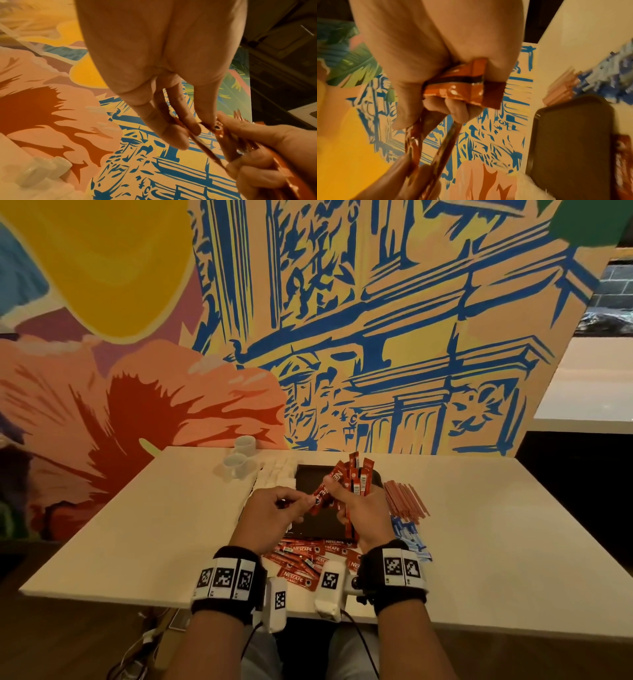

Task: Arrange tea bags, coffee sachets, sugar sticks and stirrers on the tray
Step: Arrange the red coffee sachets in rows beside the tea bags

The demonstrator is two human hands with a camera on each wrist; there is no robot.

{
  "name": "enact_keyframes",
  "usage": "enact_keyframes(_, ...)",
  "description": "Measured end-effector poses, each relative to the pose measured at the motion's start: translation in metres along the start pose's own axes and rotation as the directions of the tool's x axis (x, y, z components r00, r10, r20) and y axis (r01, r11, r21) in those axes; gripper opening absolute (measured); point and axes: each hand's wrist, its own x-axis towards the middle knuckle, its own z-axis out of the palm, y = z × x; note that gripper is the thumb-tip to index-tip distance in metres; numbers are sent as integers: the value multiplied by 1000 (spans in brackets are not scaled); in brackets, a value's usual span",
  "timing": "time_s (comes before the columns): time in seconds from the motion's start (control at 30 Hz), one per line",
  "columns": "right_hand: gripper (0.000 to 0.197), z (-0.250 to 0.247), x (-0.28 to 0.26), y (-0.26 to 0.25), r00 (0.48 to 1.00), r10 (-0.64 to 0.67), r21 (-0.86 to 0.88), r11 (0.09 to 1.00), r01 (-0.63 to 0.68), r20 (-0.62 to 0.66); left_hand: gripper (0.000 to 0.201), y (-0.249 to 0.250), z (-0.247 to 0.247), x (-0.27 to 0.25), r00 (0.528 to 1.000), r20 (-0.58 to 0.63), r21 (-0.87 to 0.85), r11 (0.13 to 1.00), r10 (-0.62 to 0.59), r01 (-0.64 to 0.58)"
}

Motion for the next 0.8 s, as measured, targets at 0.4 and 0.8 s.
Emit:
enact_keyframes(0.4, 15, -4, -7, -15, 918, 24, -399, 905, 149, 396, 13, 3, -6, -2, 997, -40, -101, 992, 74, -77)
enact_keyframes(0.8, 16, -25, 7, 6, 993, 37, -204, 979, -14, 108, 12, -19, -5, -3, 982, -138, -217, 971, -129, 97)
